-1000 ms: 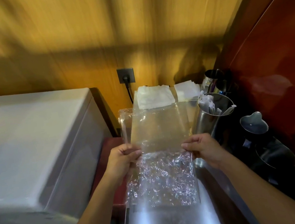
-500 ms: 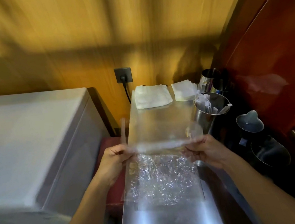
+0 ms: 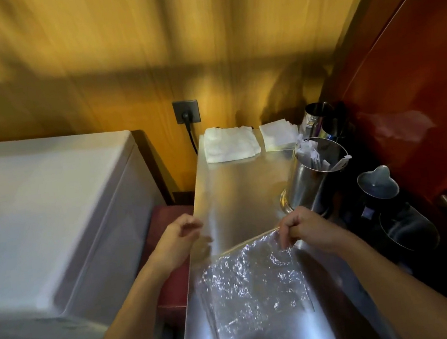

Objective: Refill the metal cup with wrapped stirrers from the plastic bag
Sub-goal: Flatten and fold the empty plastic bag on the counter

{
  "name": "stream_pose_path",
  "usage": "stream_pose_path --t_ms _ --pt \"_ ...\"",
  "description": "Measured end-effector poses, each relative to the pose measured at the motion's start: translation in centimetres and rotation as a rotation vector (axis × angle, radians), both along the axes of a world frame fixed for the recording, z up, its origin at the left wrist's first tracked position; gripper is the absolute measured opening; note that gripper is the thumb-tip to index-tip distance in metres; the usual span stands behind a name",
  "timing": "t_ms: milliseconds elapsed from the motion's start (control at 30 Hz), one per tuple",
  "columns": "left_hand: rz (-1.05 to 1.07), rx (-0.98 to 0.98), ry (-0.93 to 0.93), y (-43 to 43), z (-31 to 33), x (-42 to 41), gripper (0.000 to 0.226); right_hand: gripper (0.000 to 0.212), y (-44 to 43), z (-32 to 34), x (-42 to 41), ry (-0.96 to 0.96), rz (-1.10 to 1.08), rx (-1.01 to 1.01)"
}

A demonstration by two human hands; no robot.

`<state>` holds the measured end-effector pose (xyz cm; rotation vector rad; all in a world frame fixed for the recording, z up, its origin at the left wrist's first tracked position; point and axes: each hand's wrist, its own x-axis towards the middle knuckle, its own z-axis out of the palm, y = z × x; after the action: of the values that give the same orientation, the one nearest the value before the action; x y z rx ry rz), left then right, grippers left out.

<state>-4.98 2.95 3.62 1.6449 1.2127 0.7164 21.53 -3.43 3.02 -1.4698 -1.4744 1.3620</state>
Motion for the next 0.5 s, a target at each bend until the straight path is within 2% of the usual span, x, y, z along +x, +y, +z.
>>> stream_pose_path --t_ms 33,100,200,300,367,433,500 --pt "-0.103 0.009 0.031 -0.2 0.3 0.8 0.012 0.053 0.1 0.4 -0.3 -0.017 0.051 0.000" --pt "-0.353 -0.029 0.162 -0.6 0.4 2.4 0.014 0.054 0.4 0.9 -1.0 -0.035 0.137 0.003" --pt "-0.502 -0.183 0.209 -1.4 -0.3 4.6 0.018 0.054 0.6 1.7 -1.7 -0.032 0.181 0.036" --pt "-0.458 -0.237 0.119 -1.5 -1.1 5.3 0.026 0.039 0.4 2.1 -1.9 0.031 0.094 0.061" --pt "-0.405 -0.260 0.022 -1.5 -1.0 5.1 0.025 0.026 0.2 2.0 -1.6 0.146 -0.025 0.040" --pt "-0.357 -0.304 -0.095 -1.3 -0.9 4.7 0.015 0.033 0.0 1.8 -1.2 0.263 -0.093 -0.051" --pt "-0.295 -0.329 -0.187 -1.1 -1.0 4.4 0.010 0.041 -0.3 1.5 -0.9 0.184 -0.098 -0.110"
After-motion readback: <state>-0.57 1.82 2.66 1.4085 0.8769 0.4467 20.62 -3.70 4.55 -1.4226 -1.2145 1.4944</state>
